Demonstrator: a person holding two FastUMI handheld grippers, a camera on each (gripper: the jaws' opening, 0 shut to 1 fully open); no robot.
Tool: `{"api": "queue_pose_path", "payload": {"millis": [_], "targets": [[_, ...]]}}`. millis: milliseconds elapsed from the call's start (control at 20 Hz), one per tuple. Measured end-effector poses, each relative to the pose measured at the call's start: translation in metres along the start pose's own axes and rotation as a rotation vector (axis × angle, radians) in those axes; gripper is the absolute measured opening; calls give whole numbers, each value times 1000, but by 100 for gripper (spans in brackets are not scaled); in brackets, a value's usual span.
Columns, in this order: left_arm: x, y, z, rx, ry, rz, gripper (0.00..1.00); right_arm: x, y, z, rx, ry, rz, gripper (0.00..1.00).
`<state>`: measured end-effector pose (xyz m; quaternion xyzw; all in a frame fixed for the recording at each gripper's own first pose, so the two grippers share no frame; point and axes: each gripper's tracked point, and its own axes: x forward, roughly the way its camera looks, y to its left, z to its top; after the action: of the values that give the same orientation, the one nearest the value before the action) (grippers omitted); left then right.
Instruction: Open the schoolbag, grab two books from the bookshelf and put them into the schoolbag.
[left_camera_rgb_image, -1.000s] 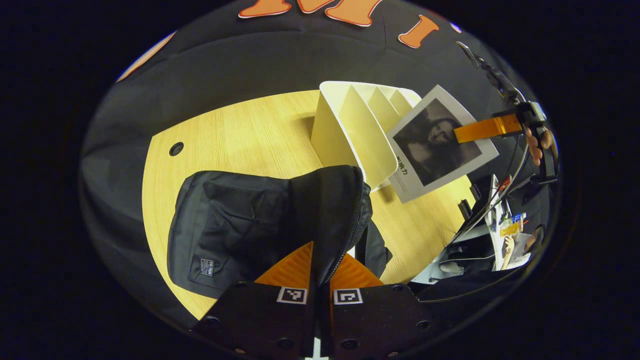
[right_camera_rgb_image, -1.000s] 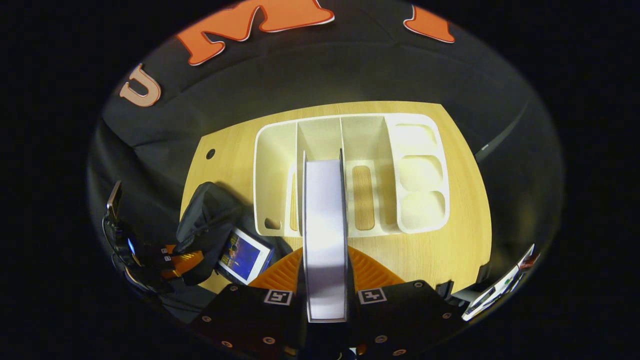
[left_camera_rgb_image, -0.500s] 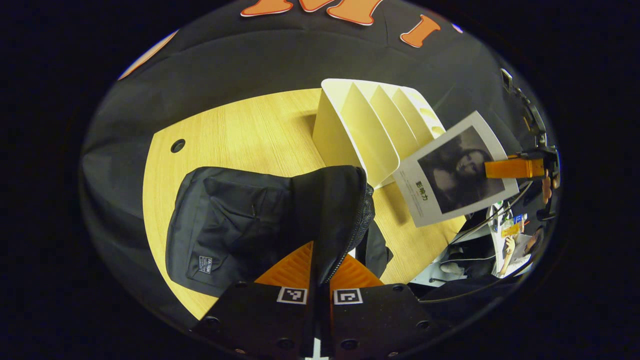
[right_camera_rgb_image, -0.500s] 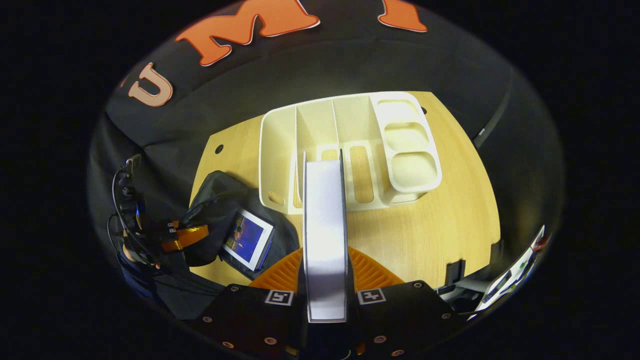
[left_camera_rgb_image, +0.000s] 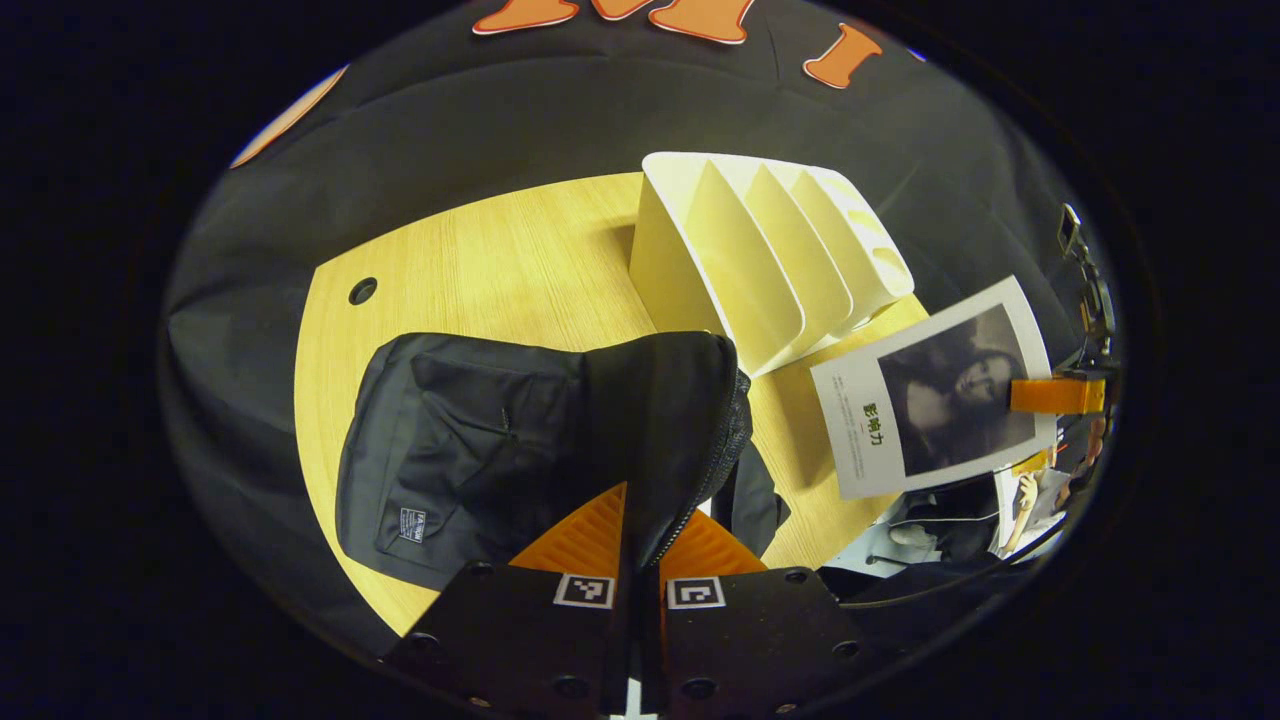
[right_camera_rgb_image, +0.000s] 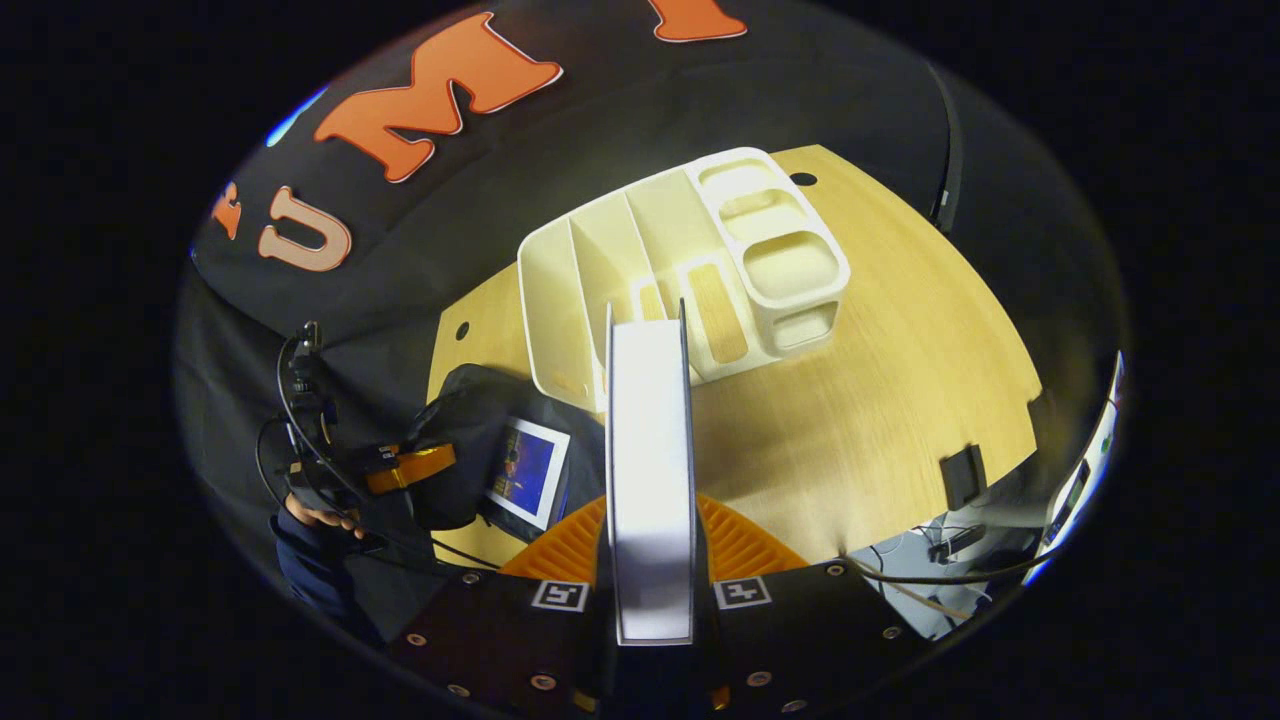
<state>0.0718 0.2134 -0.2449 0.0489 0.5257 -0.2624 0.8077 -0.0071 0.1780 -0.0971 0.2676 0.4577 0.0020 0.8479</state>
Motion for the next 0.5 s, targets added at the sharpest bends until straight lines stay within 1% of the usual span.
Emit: {"api": "queue_pose_path", "payload": {"millis": [150, 350, 500], "targets": [[2, -4, 2, 10, 4, 15, 6, -3, 8, -9, 57, -10, 78, 31], [-2, -6, 4, 14, 3, 29, 6, -1, 18, -10, 94, -42, 159, 30], [-4, -7, 6, 4, -3, 35, 6, 1, 26, -15, 137, -30, 225, 30]]}}
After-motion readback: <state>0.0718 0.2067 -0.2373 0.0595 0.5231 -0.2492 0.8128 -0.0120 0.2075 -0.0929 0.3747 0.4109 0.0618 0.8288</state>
